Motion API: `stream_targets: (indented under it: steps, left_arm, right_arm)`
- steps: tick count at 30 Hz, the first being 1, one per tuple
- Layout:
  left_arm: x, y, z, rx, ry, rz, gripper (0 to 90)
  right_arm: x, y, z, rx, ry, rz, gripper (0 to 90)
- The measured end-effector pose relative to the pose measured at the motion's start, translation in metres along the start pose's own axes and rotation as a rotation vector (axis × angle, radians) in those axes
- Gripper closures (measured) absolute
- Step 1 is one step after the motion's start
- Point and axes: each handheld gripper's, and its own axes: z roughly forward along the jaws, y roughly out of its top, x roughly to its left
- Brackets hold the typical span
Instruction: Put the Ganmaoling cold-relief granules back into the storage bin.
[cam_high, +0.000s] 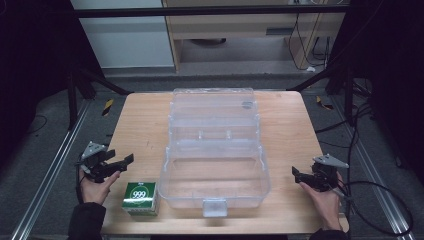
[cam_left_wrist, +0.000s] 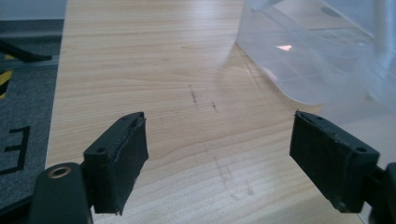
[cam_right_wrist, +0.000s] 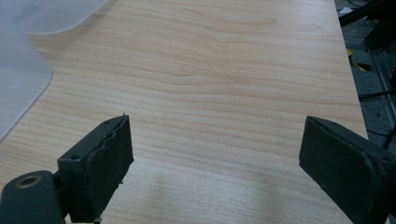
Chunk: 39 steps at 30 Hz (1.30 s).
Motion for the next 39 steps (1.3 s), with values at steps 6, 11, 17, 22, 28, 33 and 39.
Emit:
stream_targets:
  steps: [6, 11, 17, 22, 28, 33, 39]
  left_arm:
    - [0.0, 0.007, -0.013, -0.022, -0.084, 0.048, 16.2]
    - [-0.003, 0.011, -0.019, -0.024, -0.127, 0.106, 14.2]
    - [-0.013, 0.017, -0.018, 0.017, -0.172, 0.185, 13.2]
    - [-0.016, 0.024, -0.02, 0.028, -0.218, 0.226, 13.5]
    - [-0.016, 0.031, -0.025, 0.064, -0.238, 0.281, 12.9]
    - [-0.016, 0.037, -0.03, 0.105, -0.273, 0.355, 12.5]
    - [-0.019, 0.04, -0.034, 0.161, -0.288, 0.459, 10.8]
  right_arm:
    - [0.002, 0.001, -0.004, -0.013, 0.007, 0.005, 9.9]
    - [0.003, 0.001, -0.007, -0.02, 0.018, 0.015, 9.8]
    - [0.005, 0.001, -0.011, -0.035, 0.016, 0.013, 9.4]
    - [0.006, 0.0, -0.013, -0.049, 0.015, -0.003, 9.4]
    - [0.007, 0.0, -0.012, -0.046, 0.025, -0.006, 9.4]
    - [0.007, -0.001, -0.013, -0.05, 0.022, -0.01, 9.4]
    - [0.006, -0.001, -0.014, -0.058, 0.02, -0.008, 9.4]
